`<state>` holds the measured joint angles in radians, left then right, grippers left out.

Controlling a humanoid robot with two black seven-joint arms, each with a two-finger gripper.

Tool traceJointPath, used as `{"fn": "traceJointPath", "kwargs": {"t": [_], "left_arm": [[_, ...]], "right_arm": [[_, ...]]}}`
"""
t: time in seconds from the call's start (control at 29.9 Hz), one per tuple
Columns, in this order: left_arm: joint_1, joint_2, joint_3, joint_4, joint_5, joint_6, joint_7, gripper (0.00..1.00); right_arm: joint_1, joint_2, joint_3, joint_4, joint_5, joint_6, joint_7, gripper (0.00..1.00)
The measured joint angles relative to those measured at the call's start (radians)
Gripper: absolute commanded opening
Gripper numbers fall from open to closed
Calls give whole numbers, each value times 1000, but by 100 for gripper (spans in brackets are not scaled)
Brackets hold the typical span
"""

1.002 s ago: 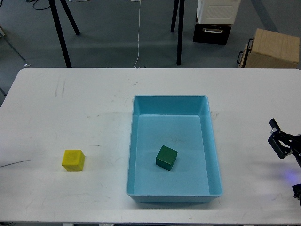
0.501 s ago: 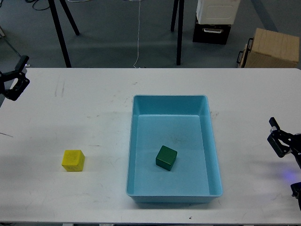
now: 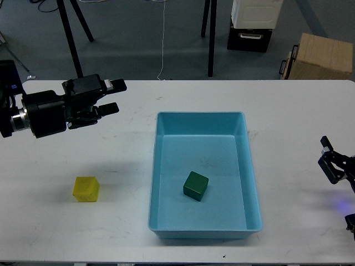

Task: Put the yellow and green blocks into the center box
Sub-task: 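Raise the left gripper and swing it toward the yellow cube, then lower the left gripper onto the yellow cube and grasp it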

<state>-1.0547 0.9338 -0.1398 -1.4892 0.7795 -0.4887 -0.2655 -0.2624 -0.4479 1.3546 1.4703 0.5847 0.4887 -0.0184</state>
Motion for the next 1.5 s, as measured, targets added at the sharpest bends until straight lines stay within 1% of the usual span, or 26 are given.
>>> {"fn": "traceJointPath", "kwargs": {"t": [0.1,0.2,0.3,0.37,0.47,0.6,0.7,0.9,1.07,1.37,1.5], "left_arm": [[-175,1,211,-1,10,0,14,100],[-347,-10,437,-2,14,0,42,100],[-484,-33,621,-15,34,0,75,100],[-555,-55,720,-21,54,0,92,100],[-610,-120,859,-12,77,0,107,100],[-616,-206,985,9,126,0,113,100],[-587,-249,1031,43,140,0,114,100],[-550,-291,1048,87,142,0,114,100],[-500,-298,1045,142,143,0,114,100],[-488,-301,1042,155,143,0,114,100],[-475,-324,1041,190,143,0,110,99]], "right_arm": [[0,1,0,0,0,0,0,100],[0,1,3,0,0,0,0,100],[-1,1,9,0,1,0,0,100],[-2,2,10,0,1,0,0,100],[-2,4,13,-3,1,0,1,100],[-2,6,50,-5,1,0,2,100],[-6,10,61,-7,1,0,2,100],[-15,12,63,-10,1,0,0,100],[-15,16,62,-12,1,0,0,100],[-15,17,61,-13,1,0,0,100],[-17,17,60,-14,1,0,0,100]]}}
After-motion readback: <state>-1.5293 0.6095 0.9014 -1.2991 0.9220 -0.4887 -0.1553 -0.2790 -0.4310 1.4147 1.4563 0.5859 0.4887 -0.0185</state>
